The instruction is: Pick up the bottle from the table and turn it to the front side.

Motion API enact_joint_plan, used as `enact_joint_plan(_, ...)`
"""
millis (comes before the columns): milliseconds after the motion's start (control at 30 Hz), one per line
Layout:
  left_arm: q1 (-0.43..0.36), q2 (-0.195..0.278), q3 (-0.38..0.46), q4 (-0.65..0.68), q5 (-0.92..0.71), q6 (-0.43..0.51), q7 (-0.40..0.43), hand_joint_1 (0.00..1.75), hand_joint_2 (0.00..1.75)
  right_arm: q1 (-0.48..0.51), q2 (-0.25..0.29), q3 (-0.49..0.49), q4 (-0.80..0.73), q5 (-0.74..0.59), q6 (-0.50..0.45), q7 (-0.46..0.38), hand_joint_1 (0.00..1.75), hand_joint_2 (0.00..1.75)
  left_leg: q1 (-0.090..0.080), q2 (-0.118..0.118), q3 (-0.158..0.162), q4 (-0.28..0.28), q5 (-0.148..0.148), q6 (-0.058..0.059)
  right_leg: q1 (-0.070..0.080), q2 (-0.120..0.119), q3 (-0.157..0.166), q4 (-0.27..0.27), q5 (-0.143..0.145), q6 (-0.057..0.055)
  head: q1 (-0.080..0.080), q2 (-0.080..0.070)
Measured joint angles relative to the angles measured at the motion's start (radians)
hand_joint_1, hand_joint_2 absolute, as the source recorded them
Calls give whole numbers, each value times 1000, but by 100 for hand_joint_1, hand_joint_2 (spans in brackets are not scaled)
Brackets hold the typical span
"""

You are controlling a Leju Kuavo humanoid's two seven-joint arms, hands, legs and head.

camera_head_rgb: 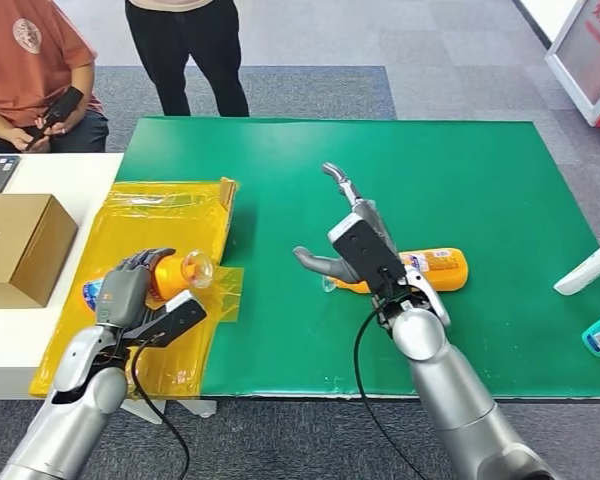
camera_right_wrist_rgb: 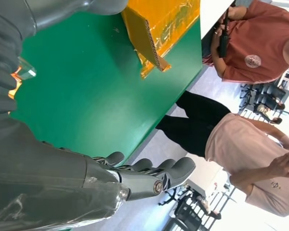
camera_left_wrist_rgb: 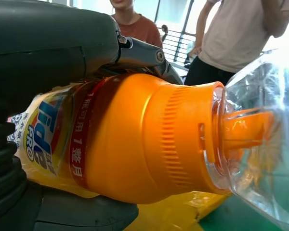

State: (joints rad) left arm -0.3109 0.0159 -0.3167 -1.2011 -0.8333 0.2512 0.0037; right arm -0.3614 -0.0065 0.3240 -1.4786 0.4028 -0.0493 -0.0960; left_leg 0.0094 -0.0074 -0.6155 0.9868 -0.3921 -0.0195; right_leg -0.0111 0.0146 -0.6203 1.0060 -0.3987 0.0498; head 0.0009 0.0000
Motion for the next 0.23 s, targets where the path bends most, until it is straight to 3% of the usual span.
enact_joint_plan(233, -16, -7, 30, 58, -13, -6, 4, 175, 175, 6, 0, -1, -18, 7, 2, 0, 0, 175, 0, 0, 0, 0, 0, 0, 0, 0, 0, 0, 0, 0, 0, 0)
